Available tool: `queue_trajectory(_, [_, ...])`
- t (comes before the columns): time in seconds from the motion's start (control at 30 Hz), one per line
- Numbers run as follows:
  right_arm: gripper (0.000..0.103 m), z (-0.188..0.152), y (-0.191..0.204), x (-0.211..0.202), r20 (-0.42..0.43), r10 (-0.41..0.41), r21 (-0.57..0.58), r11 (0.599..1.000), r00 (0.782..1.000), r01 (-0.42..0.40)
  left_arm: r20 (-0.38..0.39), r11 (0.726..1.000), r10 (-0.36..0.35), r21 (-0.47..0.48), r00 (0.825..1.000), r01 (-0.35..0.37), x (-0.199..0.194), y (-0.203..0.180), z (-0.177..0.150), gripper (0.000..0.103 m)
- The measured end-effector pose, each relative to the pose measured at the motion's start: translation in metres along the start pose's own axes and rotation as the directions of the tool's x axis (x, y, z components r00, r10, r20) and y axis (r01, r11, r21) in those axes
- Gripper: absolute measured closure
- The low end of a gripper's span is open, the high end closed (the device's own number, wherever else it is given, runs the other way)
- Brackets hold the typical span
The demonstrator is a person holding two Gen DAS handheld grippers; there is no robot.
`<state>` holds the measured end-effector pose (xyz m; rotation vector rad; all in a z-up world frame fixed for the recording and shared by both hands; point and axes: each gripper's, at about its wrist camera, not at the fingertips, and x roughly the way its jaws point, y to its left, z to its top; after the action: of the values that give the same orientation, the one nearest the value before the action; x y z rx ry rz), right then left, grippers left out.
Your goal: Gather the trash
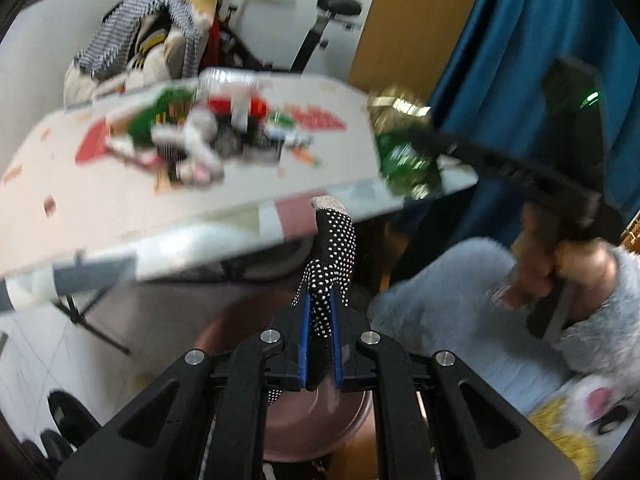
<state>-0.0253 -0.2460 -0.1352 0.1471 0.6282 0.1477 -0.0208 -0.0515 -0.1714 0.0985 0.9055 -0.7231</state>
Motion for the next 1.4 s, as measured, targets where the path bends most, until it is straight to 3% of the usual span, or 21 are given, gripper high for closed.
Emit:
queue_trajectory(0.1, [0.087,-0.012,0.001,0.0,-0.009,0.02,0.015,1.0,1.0,-0.02,-0.037,1.0,0.027,-0.014,0.999,-0.028,0.017,0.006,-0.015,0.089])
queue_trajectory(0.17, [0.087,-0.021,0.002,0.001,-0.016,0.035,0.021,0.999,0.999,-0.034,-0.038,0.999,0.049,-0.017,0.998,-0.05,0.022,0.012,-0.019,0.063])
queue_trajectory(0.27, [0.087,-0.033,0.006,0.008,-0.039,0.062,0.033,0.998,0.997,-0.06,-0.001,0.996,0.071,-0.045,0.997,-0.071,0.017,0.021,-0.02,0.038])
queue_trajectory(0.37, [0.087,-0.05,0.015,0.02,-0.078,0.081,0.026,0.997,0.994,-0.079,0.036,0.99,0.117,-0.082,0.993,-0.114,0.008,0.029,-0.018,0.019])
queue_trajectory(0.47, [0.086,-0.071,0.026,0.038,-0.151,0.094,-0.002,0.995,0.984,-0.095,0.075,0.975,0.198,-0.114,0.977,-0.189,-0.004,0.035,-0.014,0.01])
queue_trajectory(0.6, [0.085,-0.093,0.046,0.062,-0.259,0.094,-0.088,0.989,0.961,-0.12,0.134,0.938,0.34,-0.121,0.931,-0.325,-0.021,0.044,-0.008,0.006])
queue_trajectory(0.73, [0.084,-0.107,0.063,0.079,-0.32,0.097,-0.149,0.977,0.943,-0.151,0.177,0.903,0.426,-0.146,0.887,-0.404,-0.033,0.053,-0.008,0.006])
queue_trajectory(0.9, [0.084,-0.117,0.074,0.094,-0.374,0.097,-0.167,0.971,0.922,-0.17,0.173,0.88,0.468,-0.181,0.867,-0.439,-0.036,0.061,-0.024,0.006])
queue_trajectory(0.97, [0.074,-0.118,0.077,0.096,-0.377,0.098,-0.169,0.97,0.921,-0.172,0.159,0.872,0.479,-0.199,0.863,-0.447,-0.034,0.066,-0.032,0.006])
queue_trajectory(1.03, [0.028,-0.117,0.077,0.094,-0.359,0.095,-0.17,0.972,0.928,-0.165,0.147,0.864,0.487,-0.224,0.861,-0.451,-0.032,0.07,-0.036,0.006])
queue_trajectory(1.13, [0.006,-0.114,0.077,0.092,-0.34,0.098,-0.167,0.972,0.935,-0.163,0.141,0.855,0.494,-0.26,0.858,-0.449,-0.034,0.077,-0.039,0.006])
queue_trajectory(1.4, [0.006,-0.095,0.071,0.087,-0.269,0.068,-0.145,0.983,0.961,-0.11,0.143,0.846,0.509,-0.267,0.849,-0.462,-0.032,0.08,-0.031,0.006])
